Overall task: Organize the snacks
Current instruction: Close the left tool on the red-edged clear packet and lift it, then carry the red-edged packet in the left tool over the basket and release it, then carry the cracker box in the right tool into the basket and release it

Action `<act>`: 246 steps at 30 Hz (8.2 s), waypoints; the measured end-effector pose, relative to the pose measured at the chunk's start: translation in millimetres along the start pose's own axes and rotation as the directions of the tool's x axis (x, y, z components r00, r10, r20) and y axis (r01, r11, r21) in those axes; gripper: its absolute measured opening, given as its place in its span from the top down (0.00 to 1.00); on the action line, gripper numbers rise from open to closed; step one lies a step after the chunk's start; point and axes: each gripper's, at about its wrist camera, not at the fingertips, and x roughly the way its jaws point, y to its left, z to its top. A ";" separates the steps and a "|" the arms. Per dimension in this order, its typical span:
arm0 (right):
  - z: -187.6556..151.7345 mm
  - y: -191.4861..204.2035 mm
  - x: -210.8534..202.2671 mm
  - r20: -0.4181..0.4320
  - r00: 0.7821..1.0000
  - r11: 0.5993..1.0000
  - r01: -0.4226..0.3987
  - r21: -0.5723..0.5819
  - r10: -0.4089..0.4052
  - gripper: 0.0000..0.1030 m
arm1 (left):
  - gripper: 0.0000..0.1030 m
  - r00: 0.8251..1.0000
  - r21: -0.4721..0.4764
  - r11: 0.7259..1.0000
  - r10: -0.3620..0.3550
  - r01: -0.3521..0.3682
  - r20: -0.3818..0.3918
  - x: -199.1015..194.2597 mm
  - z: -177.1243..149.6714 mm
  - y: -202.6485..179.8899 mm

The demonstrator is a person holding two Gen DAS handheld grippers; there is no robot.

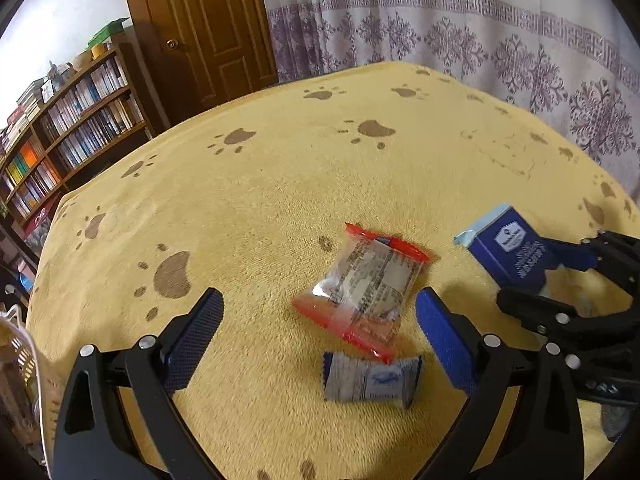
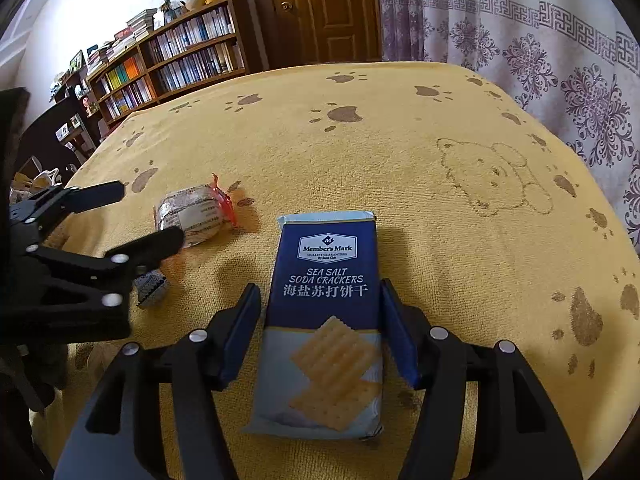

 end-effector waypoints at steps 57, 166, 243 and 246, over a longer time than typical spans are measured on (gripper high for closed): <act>-0.1 3.0 0.4 -0.003 1.000 1.000 -0.010 -0.008 0.010 0.36 | 0.58 1.000 -0.204 0.979 0.031 -0.029 0.003 -0.9 -13.5 40.8; 2.8 4.5 -29.8 0.032 0.988 0.984 -0.151 0.090 0.149 0.51 | 0.25 0.862 -0.689 0.680 0.480 -0.249 0.162 -197.6 -98.6 246.0; 87.8 336.7 43.2 -0.298 0.745 0.770 -0.636 -0.045 0.597 0.52 | 0.23 0.793 -0.715 0.655 0.560 -0.246 0.241 -239.7 -94.7 240.6; 86.1 335.6 41.0 -0.296 0.746 0.770 -0.636 -0.048 0.597 0.52 | 0.23 0.793 -0.715 0.655 0.560 -0.246 0.241 -239.8 -94.8 240.7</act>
